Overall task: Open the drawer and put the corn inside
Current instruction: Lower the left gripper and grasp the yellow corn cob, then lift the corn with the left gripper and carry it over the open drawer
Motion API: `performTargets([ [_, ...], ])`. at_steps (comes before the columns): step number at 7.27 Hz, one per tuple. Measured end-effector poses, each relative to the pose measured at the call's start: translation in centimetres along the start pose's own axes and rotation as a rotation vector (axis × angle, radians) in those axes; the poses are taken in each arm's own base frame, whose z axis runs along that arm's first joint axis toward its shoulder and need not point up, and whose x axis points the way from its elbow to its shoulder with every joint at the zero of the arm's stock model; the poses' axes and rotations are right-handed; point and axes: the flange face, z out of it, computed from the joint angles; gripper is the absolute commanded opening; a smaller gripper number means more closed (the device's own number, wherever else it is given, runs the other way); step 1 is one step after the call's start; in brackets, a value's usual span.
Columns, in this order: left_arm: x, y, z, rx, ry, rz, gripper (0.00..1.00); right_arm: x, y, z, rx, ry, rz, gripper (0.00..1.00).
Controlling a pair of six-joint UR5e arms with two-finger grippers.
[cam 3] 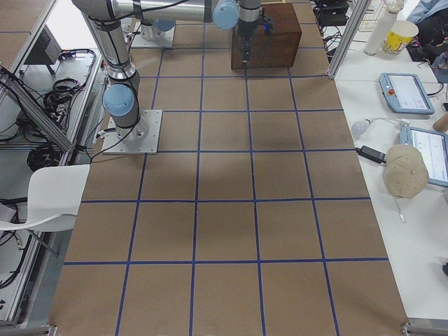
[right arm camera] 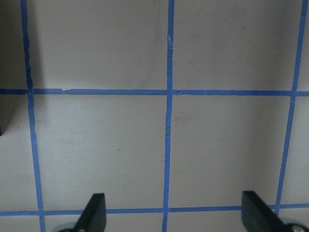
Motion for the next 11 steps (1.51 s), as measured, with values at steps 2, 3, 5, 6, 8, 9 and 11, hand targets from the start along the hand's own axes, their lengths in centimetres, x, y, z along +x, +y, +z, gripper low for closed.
performTargets([
  [2,-0.7,-0.1,1.4,-0.013,-0.029,-0.015,1.00,0.0,0.0,0.0,-0.001,0.000,0.000,1.00],
  [3,-1.2,-0.1,1.8,-0.023,-0.057,-0.026,1.00,0.0,0.0,0.1,-0.002,0.000,0.000,1.00],
  [5,-1.4,-0.3,2.7,-0.039,-0.072,-0.059,1.00,0.0,0.0,0.1,-0.002,0.000,0.000,1.00],
  [6,-1.4,-0.4,3.2,-0.045,-0.072,-0.065,0.91,0.0,0.0,0.1,-0.002,0.000,0.000,1.00],
  [8,-1.5,-0.7,4.1,-0.055,-0.070,-0.066,0.21,0.0,0.0,0.1,-0.002,0.000,0.000,1.00],
  [9,-1.5,-0.8,4.1,-0.056,-0.068,-0.066,0.02,0.0,0.0,0.1,-0.002,0.000,0.000,1.00],
  [11,-1.5,-0.8,3.9,-0.057,-0.067,-0.058,0.00,0.0,0.0,0.1,-0.002,0.000,0.000,1.00],
])
